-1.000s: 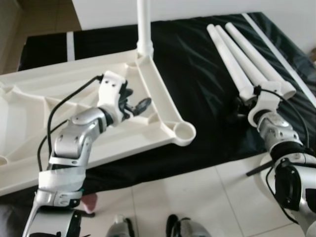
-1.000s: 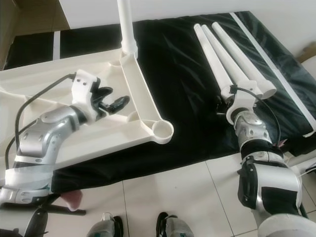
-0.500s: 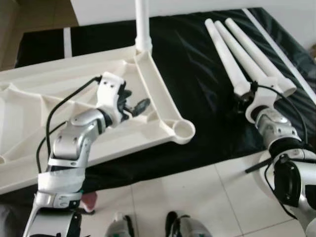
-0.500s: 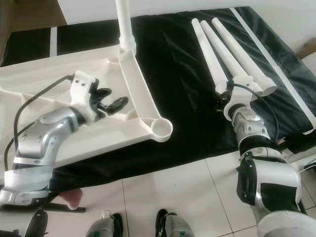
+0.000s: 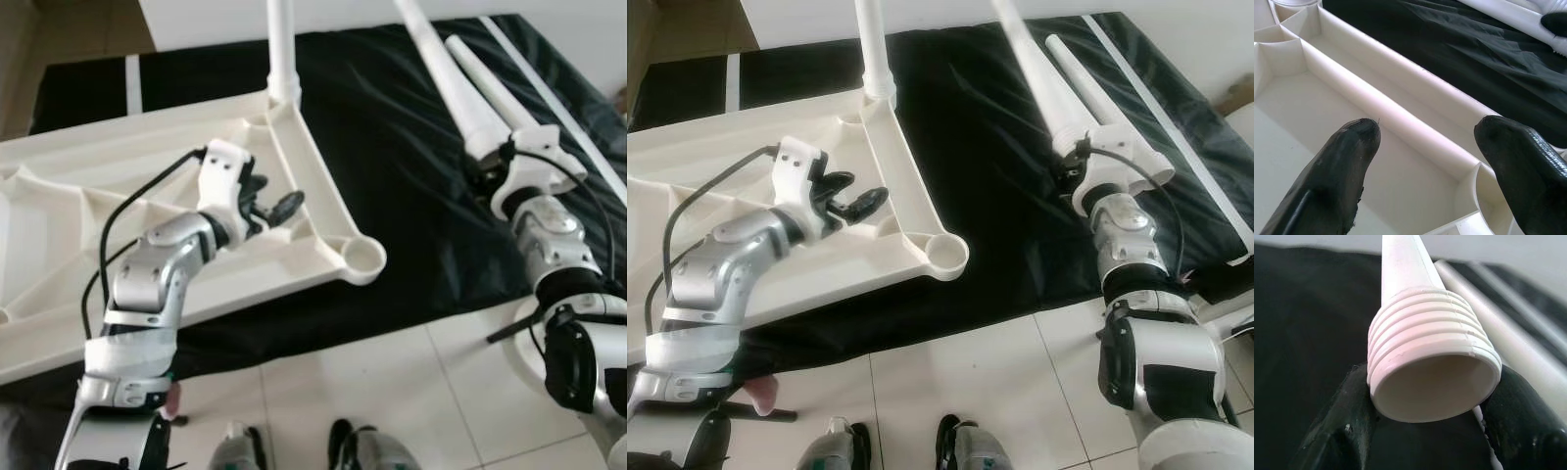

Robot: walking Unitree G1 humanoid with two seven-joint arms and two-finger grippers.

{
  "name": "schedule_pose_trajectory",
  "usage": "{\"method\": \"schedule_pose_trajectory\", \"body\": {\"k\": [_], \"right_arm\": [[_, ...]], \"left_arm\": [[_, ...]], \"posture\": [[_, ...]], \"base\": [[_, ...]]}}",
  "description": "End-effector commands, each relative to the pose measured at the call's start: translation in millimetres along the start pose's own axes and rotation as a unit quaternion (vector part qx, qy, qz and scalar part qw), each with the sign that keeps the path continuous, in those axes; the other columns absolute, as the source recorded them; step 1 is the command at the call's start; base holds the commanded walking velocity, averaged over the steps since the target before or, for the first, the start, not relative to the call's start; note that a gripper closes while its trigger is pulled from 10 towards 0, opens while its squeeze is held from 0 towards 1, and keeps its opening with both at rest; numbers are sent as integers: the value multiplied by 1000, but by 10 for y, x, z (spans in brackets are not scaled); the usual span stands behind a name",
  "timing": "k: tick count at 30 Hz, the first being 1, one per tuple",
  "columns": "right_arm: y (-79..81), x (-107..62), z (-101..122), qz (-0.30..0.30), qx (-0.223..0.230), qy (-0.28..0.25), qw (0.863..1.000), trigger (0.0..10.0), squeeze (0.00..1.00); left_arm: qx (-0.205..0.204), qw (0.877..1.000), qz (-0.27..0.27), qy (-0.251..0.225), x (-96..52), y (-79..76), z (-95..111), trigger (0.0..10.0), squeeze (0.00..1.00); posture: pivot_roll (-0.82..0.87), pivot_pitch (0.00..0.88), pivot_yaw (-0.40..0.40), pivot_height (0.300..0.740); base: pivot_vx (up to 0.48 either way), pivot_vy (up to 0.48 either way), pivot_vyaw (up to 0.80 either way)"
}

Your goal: Building children table

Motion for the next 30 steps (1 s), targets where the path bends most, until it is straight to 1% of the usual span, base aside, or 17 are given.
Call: {"method": "schedule_pose_trajectory", "body": {"k": [1,4,5,6,9,10,12,14,15,16,17,18,21,23,24,26,30], "right_arm": [[-215,-54,137,-38,-4,-34,999,10000,0],[-500,-149,220,-99,-4,-55,994,10000,0],[-553,-172,229,-110,-4,-58,992,10000,0],[-553,-172,229,-110,-4,-58,992,10000,0],[-792,-296,238,-154,-9,-63,986,10000,0],[-792,-296,238,-154,-9,-63,986,10000,0],[-855,-333,240,-166,-10,-64,984,10000,0],[-989,-421,239,-186,-10,-63,980,10000,0],[-989,-421,239,-186,-10,-63,980,10000,0],[-1040,-462,237,-192,-13,-63,979,10000,0],[-1040,-462,237,-192,-13,-63,979,10000,0],[-1100,-512,215,-199,-9,-59,978,10000,0],[-1153,-567,182,-205,-11,-54,977,10000,0],[-1299,-726,59,-223,-16,-35,974,10000,0],[-1299,-726,59,-223,-16,-35,974,10000,0],[-1420,-858,-62,-242,-16,-13,970,10000,0],[-1470,-926,-159,-251,-8,4,968,10000,0]], "left_arm": [[-2,999,48,10,6,99,-31,10000,0],[-3,999,49,8,11,100,-24,10000,0],[-4,999,50,7,11,101,-23,10000,0],[-4,999,50,7,11,101,-23,10000,0],[-5,999,52,7,6,105,-28,10000,0],[-5,999,52,7,6,105,-28,10000,0],[-6,999,52,7,5,106,-31,10000,0],[-6,999,53,6,7,110,-27,10000,0],[-6,999,53,6,7,110,-27,10000,0],[-6,999,53,6,8,110,-24,10000,0],[-6,999,53,6,8,110,-24,10000,0],[-7,999,53,5,12,110,-22,10000,0],[-7,999,53,5,14,110,-21,10000,0],[-8,999,53,4,10,107,-27,10000,0],[-8,999,53,4,10,107,-27,10000,0],[-9,999,53,5,6,103,-38,10000,0],[-10,998,54,6,8,103,-38,10000,0]], "posture": [[14,174,-74,740],[13,165,-80,740],[13,165,-80,740],[13,165,-80,740],[12,152,-80,740],[12,152,-80,740],[12,150,-81,740],[11,149,-81,740],[11,149,-81,740],[7,145,-83,740],[7,145,-83,740],[7,145,-83,740],[6,142,-84,740],[0,144,-83,740],[0,144,-83,740],[-3,148,-78,740],[-2,152,-76,740]], "base": [[0,0,0],[0,0,0],[0,0,0],[0,0,0],[0,0,0],[0,0,0],[0,0,0],[0,0,0],[0,0,0],[0,0,0],[0,0,0],[0,0,0],[0,0,0],[0,0,0],[0,0,0],[0,0,0],[0,0,0]]}}
Point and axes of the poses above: a point about 5 cm out from each wrist's last joint towards the gripper, its own x axis pointing out of the wrist towards the gripper, its own z axis along the axis of the wrist's last joint, y = z × x, the point moved 5 cm from there along x, pointing out of the wrist towards the gripper, and after that the axes turned 14 degrees about x, right-handed, at the moved point
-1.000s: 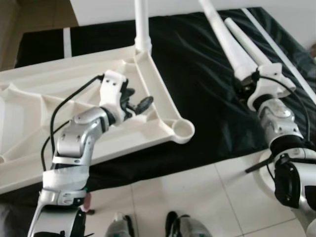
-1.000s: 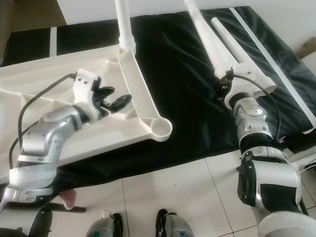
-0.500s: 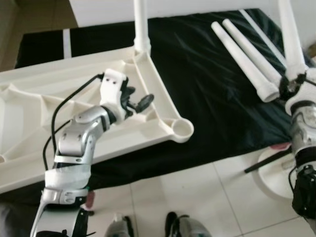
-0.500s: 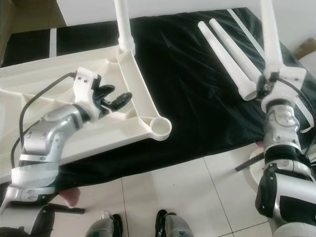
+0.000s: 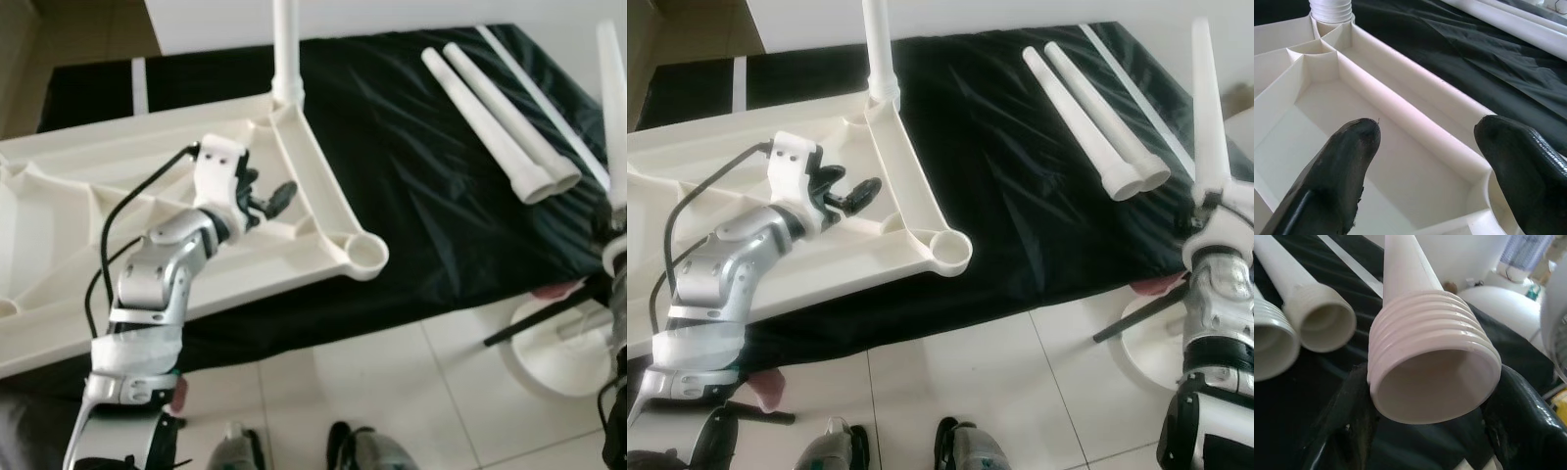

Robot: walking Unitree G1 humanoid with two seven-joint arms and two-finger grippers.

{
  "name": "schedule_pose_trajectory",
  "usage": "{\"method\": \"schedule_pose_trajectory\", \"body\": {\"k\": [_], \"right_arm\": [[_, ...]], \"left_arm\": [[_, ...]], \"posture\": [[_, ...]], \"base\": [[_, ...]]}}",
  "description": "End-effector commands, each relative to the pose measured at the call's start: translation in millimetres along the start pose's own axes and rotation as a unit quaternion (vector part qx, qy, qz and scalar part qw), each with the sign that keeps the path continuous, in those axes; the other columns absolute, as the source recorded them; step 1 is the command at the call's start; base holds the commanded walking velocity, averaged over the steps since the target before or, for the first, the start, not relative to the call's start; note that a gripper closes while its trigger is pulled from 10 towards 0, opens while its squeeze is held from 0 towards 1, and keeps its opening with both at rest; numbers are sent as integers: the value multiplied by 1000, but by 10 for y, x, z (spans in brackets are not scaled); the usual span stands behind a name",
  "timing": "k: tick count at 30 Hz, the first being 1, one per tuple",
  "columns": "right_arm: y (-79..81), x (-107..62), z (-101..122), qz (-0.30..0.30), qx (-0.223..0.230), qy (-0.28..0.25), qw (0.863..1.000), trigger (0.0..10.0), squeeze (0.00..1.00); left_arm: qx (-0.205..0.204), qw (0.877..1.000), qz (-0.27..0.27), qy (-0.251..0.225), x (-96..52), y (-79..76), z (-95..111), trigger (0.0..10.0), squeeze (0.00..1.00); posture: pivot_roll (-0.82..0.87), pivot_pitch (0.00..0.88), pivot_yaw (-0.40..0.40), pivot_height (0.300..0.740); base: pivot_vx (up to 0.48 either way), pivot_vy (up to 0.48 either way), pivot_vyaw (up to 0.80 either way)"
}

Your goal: Building children table

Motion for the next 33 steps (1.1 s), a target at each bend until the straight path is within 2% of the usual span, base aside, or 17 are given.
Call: {"method": "schedule_pose_trajectory", "body": {"k": [1,8,13,20,21,24,33], "right_arm": [[-106,-22,-26,-13,5,8,1000,10000,0],[-98,-73,-245,4,8,54,999,10000,0],[80,-105,-398,67,-3,96,993,10000,0],[173,-120,-456,101,-14,116,988,10000,0],[235,-134,-483,125,-24,125,984,10000,0],[280,-149,-501,144,-30,131,980,10000,0],[347,-176,-507,171,-37,131,976,10000,0]], "left_arm": [[-2,1000,0,8,-11,-5,-55,10000,0],[3,1000,-4,12,-31,-2,-58,10000,0],[3,1000,-3,13,-49,3,-58,10000,0],[3,1000,-2,15,-59,6,-62,10000,0],[3,1000,-1,16,-68,14,-64,10000,0],[3,1000,0,17,-73,18,-62,10000,0],[2,1000,1,18,-76,22,-65,10000,0]], "posture": [[-1,157,-72,740],[3,167,-64,740],[7,179,-61,740],[13,190,-62,740],[16,194,-62,740],[18,195,-62,740],[18,194,-59,740]], "base": [[0,0,0],[0,0,0],[0,0,0],[0,0,0],[0,0,0],[0,0,0],[0,0,0]]}}
Point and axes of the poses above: a point about 5 cm out from each wrist's last joint towards the gripper, its own x axis pointing out of the wrist towards the gripper, its own z axis along the axis of the wrist's last joint, y = z × x, the point moved 5 cm from there along x, pointing out of the wrist towards the gripper, and after that the axes turned 14 degrees about x, right-handed, at the moved point
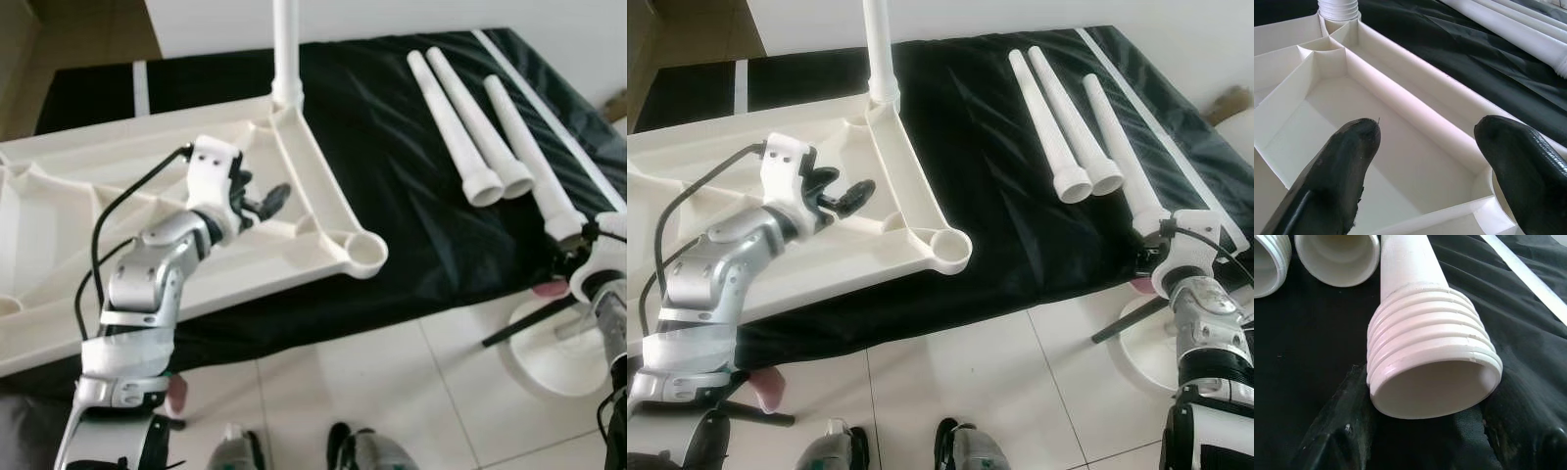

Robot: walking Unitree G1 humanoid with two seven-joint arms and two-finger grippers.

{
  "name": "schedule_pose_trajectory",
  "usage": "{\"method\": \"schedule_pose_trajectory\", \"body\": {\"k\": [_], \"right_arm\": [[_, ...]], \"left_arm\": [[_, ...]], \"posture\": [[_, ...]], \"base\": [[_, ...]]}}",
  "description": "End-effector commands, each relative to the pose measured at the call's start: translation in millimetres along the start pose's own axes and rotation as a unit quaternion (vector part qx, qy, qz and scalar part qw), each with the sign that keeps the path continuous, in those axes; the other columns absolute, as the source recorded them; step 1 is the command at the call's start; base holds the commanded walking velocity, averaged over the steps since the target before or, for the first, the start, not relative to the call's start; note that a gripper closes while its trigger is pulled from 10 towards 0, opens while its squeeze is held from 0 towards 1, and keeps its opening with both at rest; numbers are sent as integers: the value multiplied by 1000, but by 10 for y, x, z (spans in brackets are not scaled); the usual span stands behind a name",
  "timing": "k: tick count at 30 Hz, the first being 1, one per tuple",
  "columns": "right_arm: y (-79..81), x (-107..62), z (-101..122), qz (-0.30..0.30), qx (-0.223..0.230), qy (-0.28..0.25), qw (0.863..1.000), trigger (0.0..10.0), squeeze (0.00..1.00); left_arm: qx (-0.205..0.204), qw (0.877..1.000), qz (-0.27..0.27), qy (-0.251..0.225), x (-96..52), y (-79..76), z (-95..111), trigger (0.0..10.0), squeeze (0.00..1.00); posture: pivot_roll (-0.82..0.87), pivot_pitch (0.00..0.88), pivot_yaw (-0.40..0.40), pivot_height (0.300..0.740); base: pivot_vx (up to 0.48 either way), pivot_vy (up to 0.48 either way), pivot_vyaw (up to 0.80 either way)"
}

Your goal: Building children table

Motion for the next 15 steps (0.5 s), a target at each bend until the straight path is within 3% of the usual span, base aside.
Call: {"method": "schedule_pose_trajectory", "body": {"k": [1,9,15], "right_arm": [[0,-32,-89,8,-10,16,1000,10000,0],[186,-16,-82,67,-24,21,997,10000,0],[211,7,10,71,-30,6,997,10000,0]], "left_arm": [[-4,1000,-2,7,-16,-20,-34,10000,0],[-5,1000,-2,4,9,-9,-25,10000,0],[-4,1000,-2,3,18,-14,-20,10000,0]], "posture": [[18,194,-59,740],[14,188,-60,740],[16,181,-62,740]], "base": [[0,0,0],[0,0,0],[0,0,0]]}}
Point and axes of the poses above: a point about 5 cm out from each wrist's last joint towards the gripper, its own x axis pointing out of the wrist towards the gripper, its own z axis along the axis of the wrist's last joint, y = z × x, the point moved 5 cm from there along x, pointing out of the wrist towards the gripper, and after that the axes turned 14 degrees about x, right-handed, at the moved point
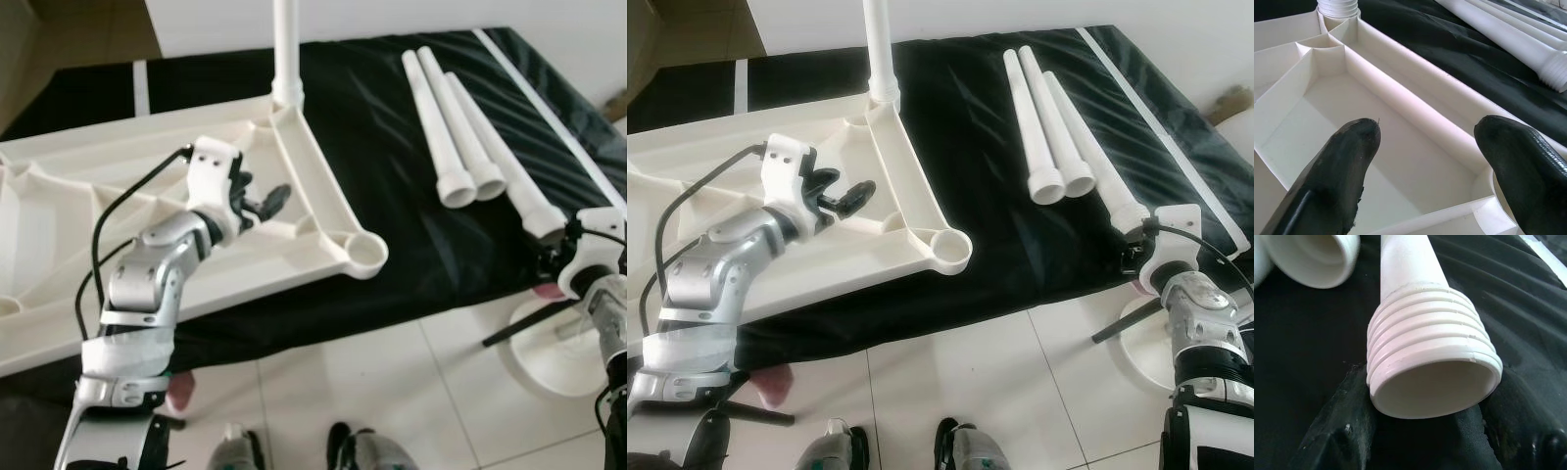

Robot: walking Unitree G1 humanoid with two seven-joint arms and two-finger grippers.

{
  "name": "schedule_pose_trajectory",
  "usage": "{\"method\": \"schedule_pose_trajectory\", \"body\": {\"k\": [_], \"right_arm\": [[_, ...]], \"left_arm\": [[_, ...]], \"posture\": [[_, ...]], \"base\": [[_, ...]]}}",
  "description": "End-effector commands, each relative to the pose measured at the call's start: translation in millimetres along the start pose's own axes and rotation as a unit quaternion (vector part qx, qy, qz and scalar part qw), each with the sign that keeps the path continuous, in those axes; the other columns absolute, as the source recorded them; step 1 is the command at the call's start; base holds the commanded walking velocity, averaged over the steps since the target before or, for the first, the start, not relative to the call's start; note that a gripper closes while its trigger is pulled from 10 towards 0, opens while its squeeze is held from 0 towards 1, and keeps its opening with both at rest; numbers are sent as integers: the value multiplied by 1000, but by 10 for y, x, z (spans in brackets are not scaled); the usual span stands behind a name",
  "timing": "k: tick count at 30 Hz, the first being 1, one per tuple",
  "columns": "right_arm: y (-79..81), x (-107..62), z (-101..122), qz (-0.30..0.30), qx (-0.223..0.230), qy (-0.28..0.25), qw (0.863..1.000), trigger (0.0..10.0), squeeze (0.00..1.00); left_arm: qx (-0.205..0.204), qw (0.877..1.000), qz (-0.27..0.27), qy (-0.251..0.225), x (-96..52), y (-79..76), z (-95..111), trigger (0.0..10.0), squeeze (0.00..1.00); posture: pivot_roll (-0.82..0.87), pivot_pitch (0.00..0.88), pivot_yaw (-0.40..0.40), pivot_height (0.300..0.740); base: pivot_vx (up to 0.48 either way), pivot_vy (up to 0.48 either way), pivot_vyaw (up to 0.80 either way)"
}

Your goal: Building children table

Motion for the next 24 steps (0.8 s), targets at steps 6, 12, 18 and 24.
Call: {"method": "schedule_pose_trajectory", "body": {"k": [6,12,18,24], "right_arm": [[-140,-16,327,-46,7,-76,996,10000,0],[-67,0,717,-37,41,-155,986,10000,0],[309,74,1042,28,60,-210,975,10000,0],[631,154,1033,65,68,-214,972,10000,0]], "left_arm": [[1,1000,0,-1,16,-5,10,10000,0],[2,1000,0,-4,24,6,32,10000,0],[7,1000,-3,-8,43,-1,66,10000,0],[11,1000,-3,-11,43,1,84,10000,0]], "posture": [[23,171,-61,740],[28,159,-55,740],[38,141,-53,740],[50,128,-58,740]], "base": [[0,0,0],[0,0,0],[0,0,0],[0,0,0]]}}
Point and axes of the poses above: a point about 5 cm out from each wrist's last joint towards the gripper, its own x axis pointing out of the wrist towards the gripper, its own z axis along the axis of the wrist's last joint, y = z × x, the point moved 5 cm from there along x, pointing out of the wrist towards the gripper, and after that the axes turned 14 degrees about x, right-handed, at the moved point
